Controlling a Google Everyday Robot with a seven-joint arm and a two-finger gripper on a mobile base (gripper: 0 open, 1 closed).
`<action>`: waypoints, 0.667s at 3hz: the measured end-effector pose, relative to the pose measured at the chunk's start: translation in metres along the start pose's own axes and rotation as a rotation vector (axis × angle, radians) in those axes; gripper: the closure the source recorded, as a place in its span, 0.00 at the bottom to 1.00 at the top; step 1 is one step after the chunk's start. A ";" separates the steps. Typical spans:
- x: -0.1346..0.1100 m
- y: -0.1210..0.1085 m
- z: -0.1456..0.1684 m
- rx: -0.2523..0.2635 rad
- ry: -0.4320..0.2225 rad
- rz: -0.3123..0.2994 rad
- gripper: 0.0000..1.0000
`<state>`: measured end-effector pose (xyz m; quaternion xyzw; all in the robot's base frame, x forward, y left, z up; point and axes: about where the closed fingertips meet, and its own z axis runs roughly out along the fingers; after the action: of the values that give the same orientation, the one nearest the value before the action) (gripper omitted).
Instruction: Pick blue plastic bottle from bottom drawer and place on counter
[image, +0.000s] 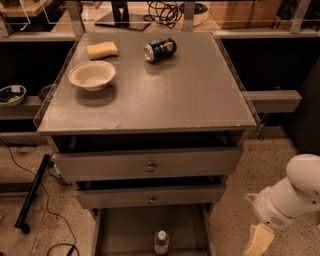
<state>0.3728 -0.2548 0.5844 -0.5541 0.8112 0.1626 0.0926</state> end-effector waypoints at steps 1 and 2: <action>-0.001 -0.005 0.019 -0.041 -0.023 -0.007 0.00; -0.001 -0.009 0.038 -0.075 -0.043 -0.009 0.00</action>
Offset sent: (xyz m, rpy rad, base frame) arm 0.0139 0.0168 -0.0559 0.1049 0.0684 0.0355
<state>0.3807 -0.2430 0.5481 -0.5573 0.7997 0.2045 0.0899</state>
